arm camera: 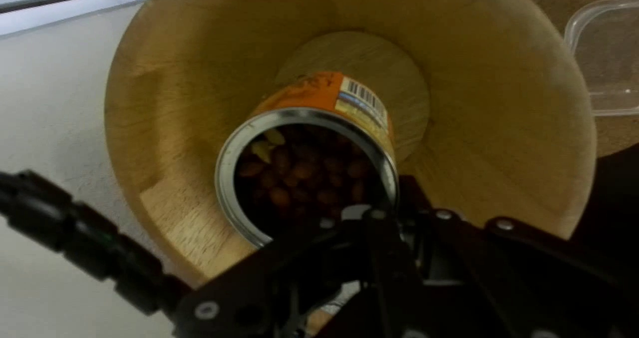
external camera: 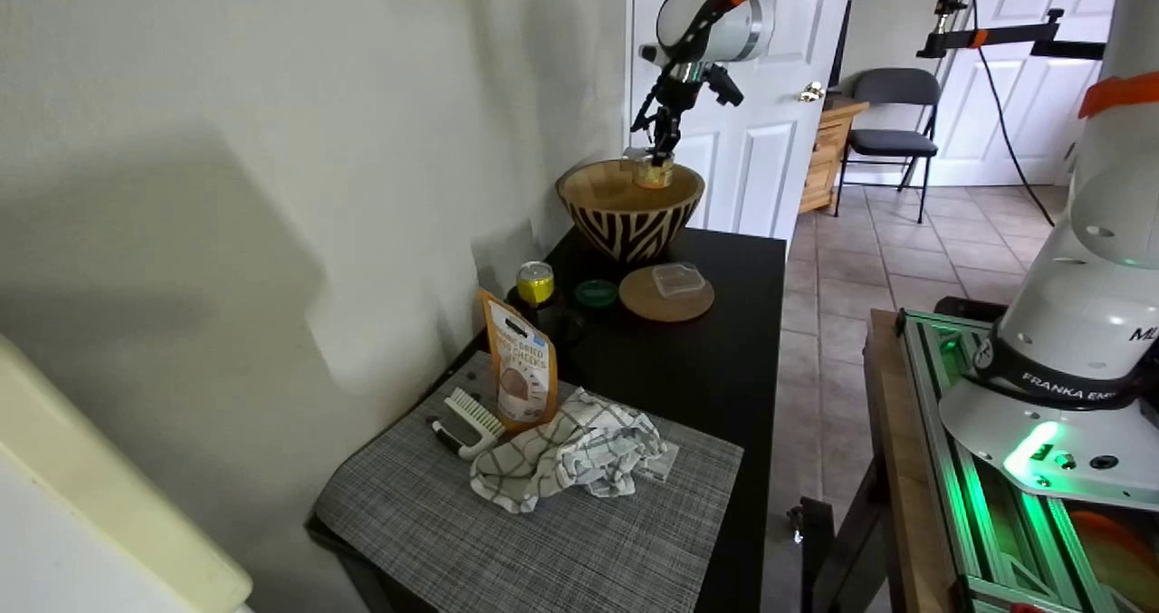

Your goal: Remove the can from the bowl

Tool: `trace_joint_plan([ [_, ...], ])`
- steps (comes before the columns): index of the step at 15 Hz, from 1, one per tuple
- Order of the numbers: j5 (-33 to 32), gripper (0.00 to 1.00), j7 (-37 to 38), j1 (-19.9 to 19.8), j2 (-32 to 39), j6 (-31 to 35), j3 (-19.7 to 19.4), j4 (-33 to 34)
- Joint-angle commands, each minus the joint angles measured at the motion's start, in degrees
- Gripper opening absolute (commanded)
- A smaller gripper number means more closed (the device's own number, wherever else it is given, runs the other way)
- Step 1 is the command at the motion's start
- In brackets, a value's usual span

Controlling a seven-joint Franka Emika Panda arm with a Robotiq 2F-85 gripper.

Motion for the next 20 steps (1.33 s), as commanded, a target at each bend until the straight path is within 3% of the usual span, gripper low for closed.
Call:
trace_joint_plan([
  [1, -2.33, 0.03, 0.56, 3.10, -11.28, 3.07, -2.36, -8.92],
  [6, -6.68, 0.03, 0.52, 9.66, -24.87, 5.49, -2.00, -17.64],
  [10, -8.76, 0.03, 1.93, 16.77, -31.59, 2.89, -0.60, -20.54],
  [15, -7.02, 0.03, 1.02, 24.66, -34.42, -1.42, -0.20, -24.06],
  [20, -5.28, 0.03, 0.44, 27.23, -33.32, -6.89, -1.42, -27.02],
])
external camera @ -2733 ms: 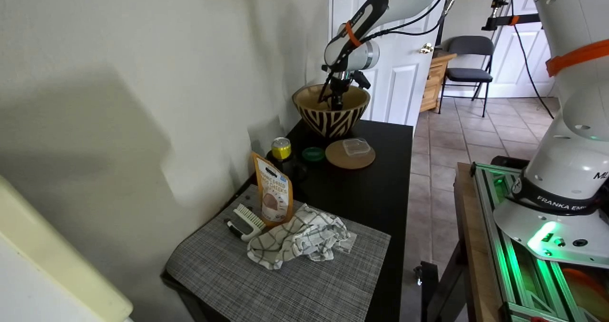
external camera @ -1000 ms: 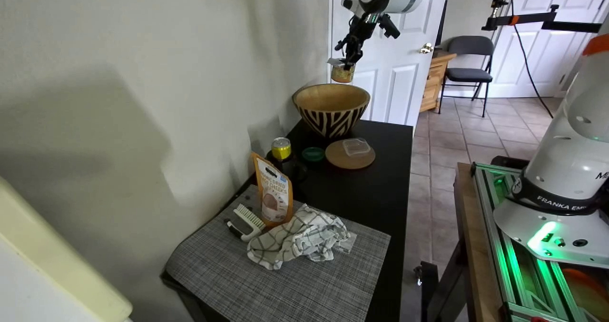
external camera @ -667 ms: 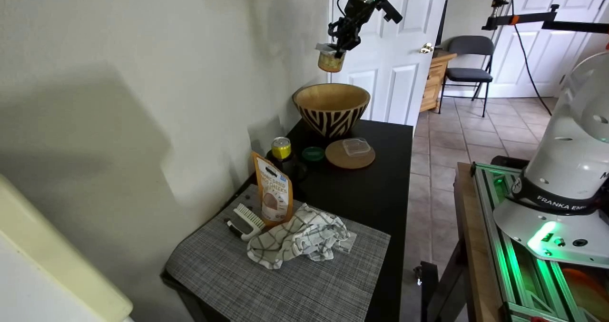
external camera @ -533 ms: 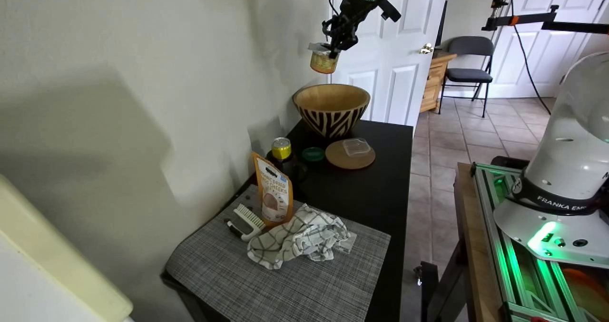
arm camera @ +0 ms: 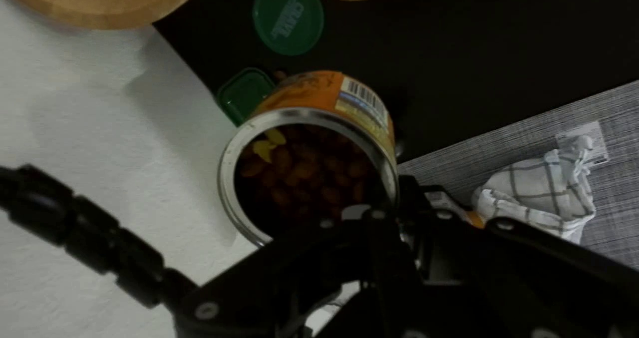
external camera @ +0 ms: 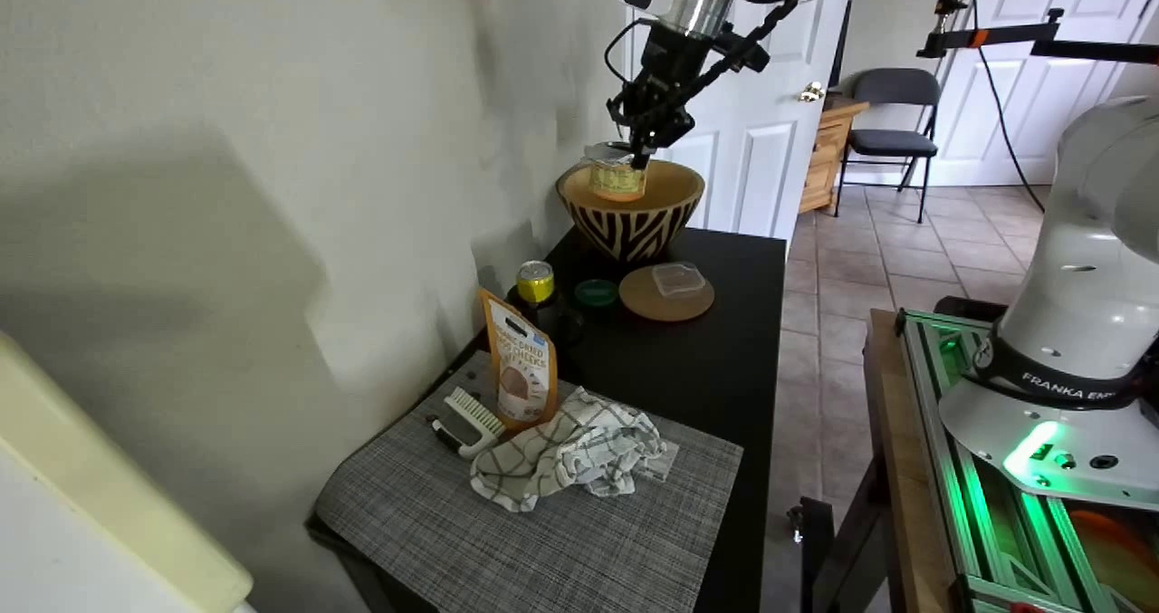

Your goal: Remove the can from the bowl

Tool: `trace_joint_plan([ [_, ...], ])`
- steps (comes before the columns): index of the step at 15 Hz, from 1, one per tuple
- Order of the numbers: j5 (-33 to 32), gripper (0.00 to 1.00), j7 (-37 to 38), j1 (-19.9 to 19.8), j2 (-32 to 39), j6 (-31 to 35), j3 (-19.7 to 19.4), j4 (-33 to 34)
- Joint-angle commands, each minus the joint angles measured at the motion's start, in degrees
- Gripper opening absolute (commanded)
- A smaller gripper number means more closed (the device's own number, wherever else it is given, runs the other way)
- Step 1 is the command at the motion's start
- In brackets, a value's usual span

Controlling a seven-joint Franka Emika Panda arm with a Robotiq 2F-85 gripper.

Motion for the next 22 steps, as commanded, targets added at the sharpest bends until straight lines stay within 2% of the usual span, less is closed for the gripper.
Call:
trace_joint_plan([
  [1, 2.28, 0.03, -1.30, 2.23, -0.24, -3.17, -1.90, -2.88],
  [3, 3.59, 0.03, -2.33, 2.70, 0.87, -4.77, -2.57, -3.01],
  [4, 1.55, 0.11, -0.47, 1.88, 0.63, -3.48, -1.60, -2.64],
  [7, 2.36, 0.11, -0.96, 2.08, 1.45, -3.90, -1.85, -2.87],
  [8, 2.40, 0.03, -1.03, 2.08, 1.50, -3.90, -1.88, -2.87],
  [15, 0.80, 0.03, 10.46, 1.66, 10.09, 2.71, 1.48, -3.75],
  [18, -0.10, 0.03, 16.07, 1.30, 16.37, 7.71, 2.21, -3.04],
  [22, 0.29, 0.03, 20.20, 0.65, 23.75, 11.06, 2.72, -1.11],
])
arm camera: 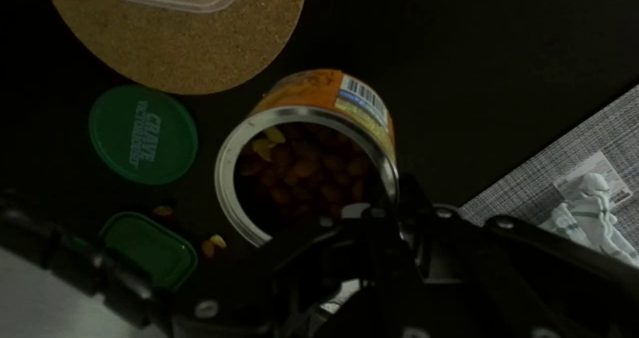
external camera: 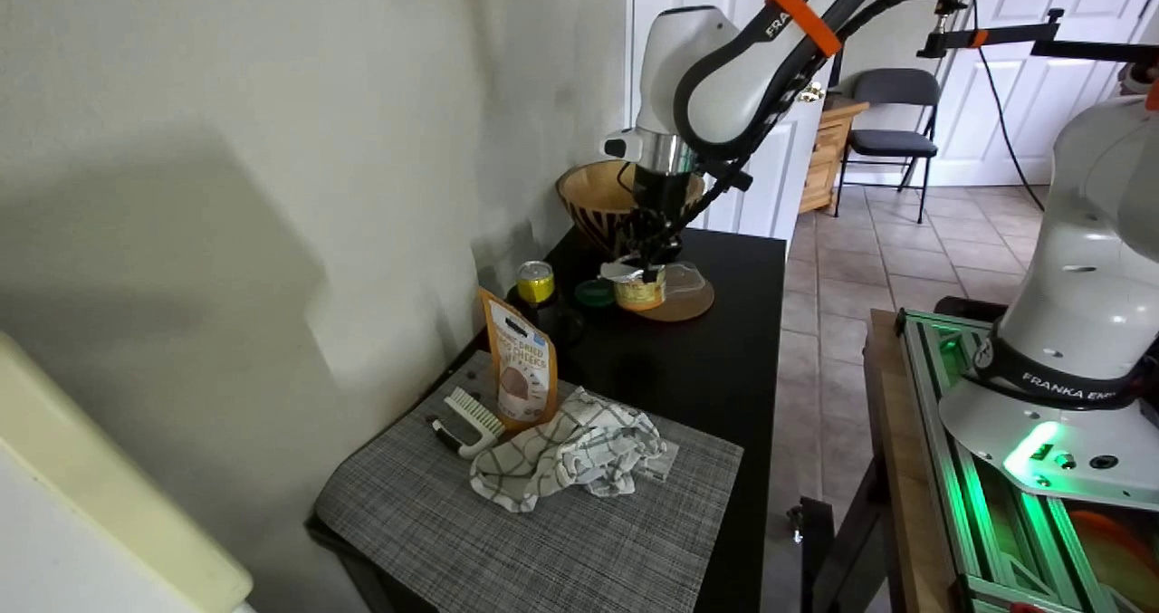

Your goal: Remove the can from the bowl

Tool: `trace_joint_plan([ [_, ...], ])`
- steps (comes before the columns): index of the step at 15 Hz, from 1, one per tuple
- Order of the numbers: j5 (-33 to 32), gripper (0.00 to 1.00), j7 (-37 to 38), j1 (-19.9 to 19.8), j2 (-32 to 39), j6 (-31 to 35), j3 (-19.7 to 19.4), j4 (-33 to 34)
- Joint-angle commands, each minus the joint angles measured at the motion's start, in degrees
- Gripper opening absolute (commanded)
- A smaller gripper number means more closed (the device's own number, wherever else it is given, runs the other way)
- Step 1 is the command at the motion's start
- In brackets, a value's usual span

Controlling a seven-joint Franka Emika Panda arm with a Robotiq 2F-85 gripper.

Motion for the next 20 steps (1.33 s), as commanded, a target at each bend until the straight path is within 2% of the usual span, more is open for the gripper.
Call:
trace_joint_plan([
  [1, -0.68, 0.03, 4.99, -1.33, 6.70, 2.73, 1.17, 2.77],
  [9, -2.41, 0.03, 12.21, -3.99, 14.06, 3.56, 2.25, 8.42],
  [16, -5.17, 0.03, 17.83, -4.11, 15.90, 5.36, 3.47, 11.70],
  [20, -4.99, 0.03, 18.63, -4.46, 17.16, 4.98, 5.18, 12.95],
])
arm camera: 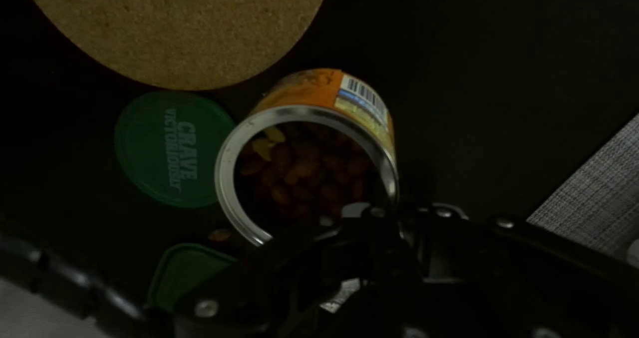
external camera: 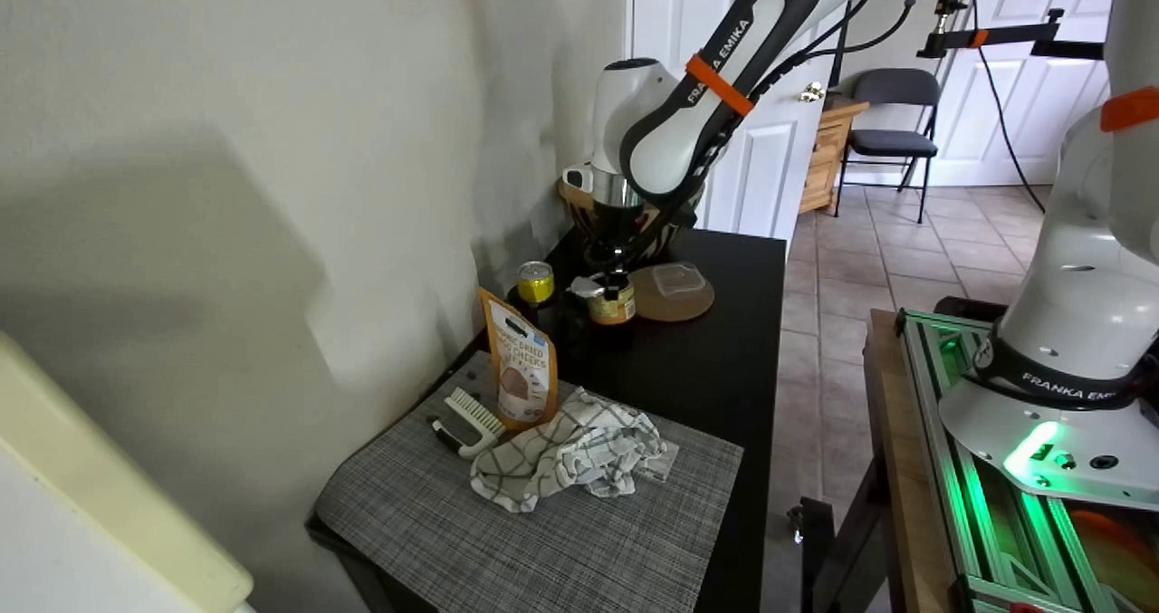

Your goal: Remove the can from the bowl

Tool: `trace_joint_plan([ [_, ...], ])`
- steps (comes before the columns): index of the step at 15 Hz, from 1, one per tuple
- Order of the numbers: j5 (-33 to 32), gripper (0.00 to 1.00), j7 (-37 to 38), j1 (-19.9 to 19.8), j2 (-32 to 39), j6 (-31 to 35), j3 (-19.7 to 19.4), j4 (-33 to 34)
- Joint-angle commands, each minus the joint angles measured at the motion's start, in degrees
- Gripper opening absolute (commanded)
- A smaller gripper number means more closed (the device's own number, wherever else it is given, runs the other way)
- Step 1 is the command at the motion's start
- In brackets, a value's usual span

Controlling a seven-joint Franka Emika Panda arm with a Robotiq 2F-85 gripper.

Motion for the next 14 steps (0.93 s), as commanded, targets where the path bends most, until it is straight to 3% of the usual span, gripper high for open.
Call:
trace_joint_plan([
  [1, -0.91, 0.20, 1.93, -1.02, 1.83, 0.55, 2.21, 1.37],
  [2, -0.89, 0.36, 1.94, -1.10, 2.04, 0.53, 2.54, 1.42],
  [6, -0.78, 0.66, 1.75, -2.02, 0.61, 0.51, 2.98, 0.10],
  [10, -0.50, 0.94, 0.65, -3.96, -8.52, 0.38, 2.29, -6.28],
  [11, 0.47, 1.00, -0.99, -4.66, -11.52, 0.55, 2.57, -8.41],
  [13, 1.81, 1.00, -6.36, -5.06, -17.25, 2.62, 2.64, -12.45],
  [14, 0.34, 0.99, -1.99, -3.78, -9.61, 0.19, 1.49, -5.70],
])
